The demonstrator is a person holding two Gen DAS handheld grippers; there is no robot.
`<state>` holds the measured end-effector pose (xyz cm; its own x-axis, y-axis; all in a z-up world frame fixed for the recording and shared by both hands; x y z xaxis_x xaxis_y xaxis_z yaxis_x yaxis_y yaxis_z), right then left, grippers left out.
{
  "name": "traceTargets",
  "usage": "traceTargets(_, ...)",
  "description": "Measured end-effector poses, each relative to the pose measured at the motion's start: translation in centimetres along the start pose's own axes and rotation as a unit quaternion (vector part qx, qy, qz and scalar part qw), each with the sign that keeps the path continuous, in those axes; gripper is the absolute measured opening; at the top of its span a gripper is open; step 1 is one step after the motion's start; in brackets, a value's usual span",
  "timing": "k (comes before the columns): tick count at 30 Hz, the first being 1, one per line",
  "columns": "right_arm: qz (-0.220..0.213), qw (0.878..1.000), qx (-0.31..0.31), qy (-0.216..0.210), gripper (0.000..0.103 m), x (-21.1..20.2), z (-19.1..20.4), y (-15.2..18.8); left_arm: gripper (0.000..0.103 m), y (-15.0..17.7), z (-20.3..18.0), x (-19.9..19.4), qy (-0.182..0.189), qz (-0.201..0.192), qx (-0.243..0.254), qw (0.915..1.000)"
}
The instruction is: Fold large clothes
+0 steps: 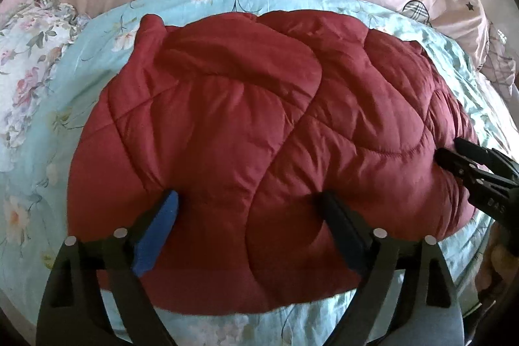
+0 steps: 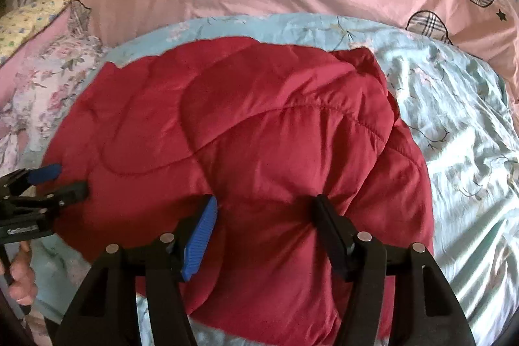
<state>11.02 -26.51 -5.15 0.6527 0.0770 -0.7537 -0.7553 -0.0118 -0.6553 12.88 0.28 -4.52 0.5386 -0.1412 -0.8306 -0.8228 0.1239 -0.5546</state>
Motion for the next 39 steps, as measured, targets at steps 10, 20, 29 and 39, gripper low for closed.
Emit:
traceTargets(10,0.0,1.0,0.007,0.008,0.068,2.4,-1.3,-1.0,0.103,-1.1,0.2,2.1,-0.004,0.008,-0.008,0.9999)
traceTargets(20,-0.014,1.0,0.024,0.003,0.068,2.0,-1.9,-0.3,0.103,-2.5,0.9,3.0,0.001,0.007,-0.012,0.9999)
traceTargets(29,-0.031,0.999,0.033,-0.008,0.067,-0.4,-1.5,-1.9,0.103,-2.7,0.7,3.2,-0.006,0.002,-0.008,1.0)
traceTargets(39,-0.01,0.999,0.036,0.018,0.067,4.4,-3.6,-4.5,0.103,-2.8,0.5,3.3,-0.008,0.002,-0.005,1.0)
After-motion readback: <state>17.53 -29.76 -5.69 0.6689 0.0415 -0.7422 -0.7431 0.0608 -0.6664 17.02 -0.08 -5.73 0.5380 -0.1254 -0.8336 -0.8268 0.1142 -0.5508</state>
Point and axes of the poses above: each gripper's, at about its wrist camera, not at the fingertips, and x roughly the way its jaws point, z to its left, y to its underside, the point moved 2 cm from there along x, roughly the way its jaws point, and after that the axes turned 2 degrees about -x, right-handed, at the moved point
